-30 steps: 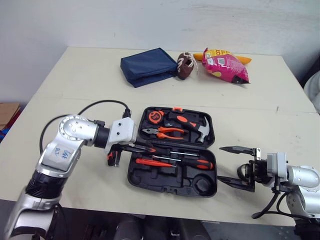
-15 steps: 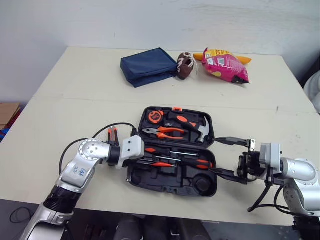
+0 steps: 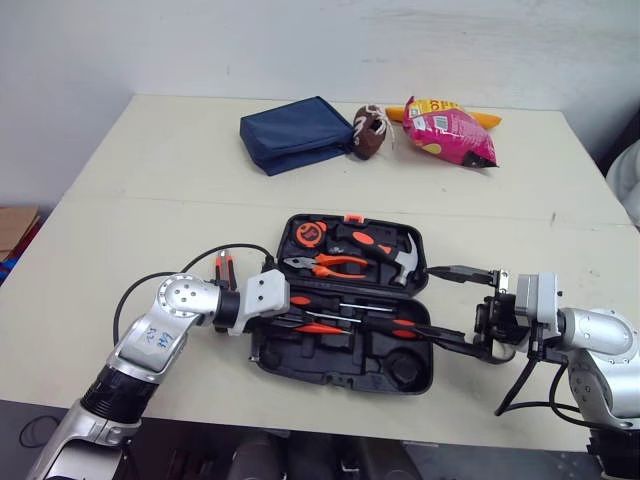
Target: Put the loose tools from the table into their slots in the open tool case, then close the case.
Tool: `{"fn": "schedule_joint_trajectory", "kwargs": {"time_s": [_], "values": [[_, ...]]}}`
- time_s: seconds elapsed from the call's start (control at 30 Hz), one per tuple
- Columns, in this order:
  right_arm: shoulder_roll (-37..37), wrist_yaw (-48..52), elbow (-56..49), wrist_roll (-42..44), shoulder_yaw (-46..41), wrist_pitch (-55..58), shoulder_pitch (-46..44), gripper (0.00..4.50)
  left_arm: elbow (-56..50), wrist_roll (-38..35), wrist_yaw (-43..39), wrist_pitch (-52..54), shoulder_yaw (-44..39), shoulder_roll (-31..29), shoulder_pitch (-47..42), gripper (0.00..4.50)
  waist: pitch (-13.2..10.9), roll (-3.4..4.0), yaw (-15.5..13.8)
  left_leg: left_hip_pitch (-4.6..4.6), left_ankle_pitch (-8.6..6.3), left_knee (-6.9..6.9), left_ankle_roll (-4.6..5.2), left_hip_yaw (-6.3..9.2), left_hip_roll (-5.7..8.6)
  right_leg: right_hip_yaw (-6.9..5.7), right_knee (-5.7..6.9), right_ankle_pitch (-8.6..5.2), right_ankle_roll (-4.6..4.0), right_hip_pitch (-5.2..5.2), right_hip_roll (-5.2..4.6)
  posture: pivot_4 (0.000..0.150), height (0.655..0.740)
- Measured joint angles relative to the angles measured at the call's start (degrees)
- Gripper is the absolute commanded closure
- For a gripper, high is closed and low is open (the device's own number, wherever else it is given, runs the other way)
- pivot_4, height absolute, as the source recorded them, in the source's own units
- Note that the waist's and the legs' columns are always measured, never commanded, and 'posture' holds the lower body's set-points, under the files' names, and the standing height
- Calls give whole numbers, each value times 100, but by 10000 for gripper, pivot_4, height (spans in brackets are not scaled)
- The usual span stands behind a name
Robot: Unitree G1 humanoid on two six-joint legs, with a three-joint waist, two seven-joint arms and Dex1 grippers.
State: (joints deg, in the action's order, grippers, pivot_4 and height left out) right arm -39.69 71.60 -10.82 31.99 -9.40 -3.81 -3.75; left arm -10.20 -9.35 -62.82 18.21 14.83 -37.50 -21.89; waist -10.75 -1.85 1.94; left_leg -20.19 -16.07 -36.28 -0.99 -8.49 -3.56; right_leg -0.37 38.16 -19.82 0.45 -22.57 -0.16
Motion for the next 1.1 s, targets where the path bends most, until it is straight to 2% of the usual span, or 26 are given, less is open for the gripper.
{"fn": "schedule_joint_trajectory", "kwargs": {"time_s": [0.13,0.4,0.5,0.6,0.73,0.83,0.97,1.03,1.1], "values": [[0,117,209,-24,-2,-153,61,0,14,290,1,-469,239,-146,-9,44134,8,1,-10,4,-1,3,2,0,0,0,-9,1,1,7,0,1500,7400],[1,153,360,-49,-3,-377,90,0,200,286,100,-811,195,-92,26,44134,18,11,-9,5,-3,4,5,0,0,0,-9,2,3,8,0,1500,7400],[2,221,532,-48,-36,-527,108,0,351,-87,171,-814,-146,189,206,44134,16,9,-2,-2,-3,4,5,0,0,0,-9,2,3,1,0,1500,7400],[-65,396,983,-43,-331,-763,221,0,295,-839,115,-936,-972,219,507,44134,7,-2,-2,-10,-2,8,4,2,-2,-5,-12,2,3,-6,1,1500,7400],[-265,586,1429,-36,-780,-1052,434,0,5,-1538,46,-739,-2129,-363,836,32741,6,-2,23,-5,-3,16,2,1,-2,-5,-19,2,3,-4,0,1500,7400],[-451,630,2183,-63,-1475,-1453,851,0,426,-1627,118,-692,-3545,-1063,1621,18624,5,0,67,-2,-5,25,2,-1,-2,-5,-30,0,0,-5,-1,1500,7400],[-467,632,2770,-139,-1872,-1972,1025,0,976,-1604,180,-852,-4570,-1207,2483,276,3,-3,133,-1,-28,21,39,-4,2,-11,-33,1,1,-1,-17,1500,7400],[-527,610,3228,-178,-2147,-2262,1136,0,1506,-1499,242,-988,-5037,-1312,2900,80,0,-9,141,1,-29,23,39,-5,2,-14,-35,1,-1,-1,-17,1500,7400],[-608,446,4017,-210,-2548,-2634,1167,0,2467,-1379,435,-1189,-5626,-1466,3157,80,-2,-15,142,2,-31,24,36,-4,2,-18,-37,-2,-9,-5,-17,1500,7400]]}}
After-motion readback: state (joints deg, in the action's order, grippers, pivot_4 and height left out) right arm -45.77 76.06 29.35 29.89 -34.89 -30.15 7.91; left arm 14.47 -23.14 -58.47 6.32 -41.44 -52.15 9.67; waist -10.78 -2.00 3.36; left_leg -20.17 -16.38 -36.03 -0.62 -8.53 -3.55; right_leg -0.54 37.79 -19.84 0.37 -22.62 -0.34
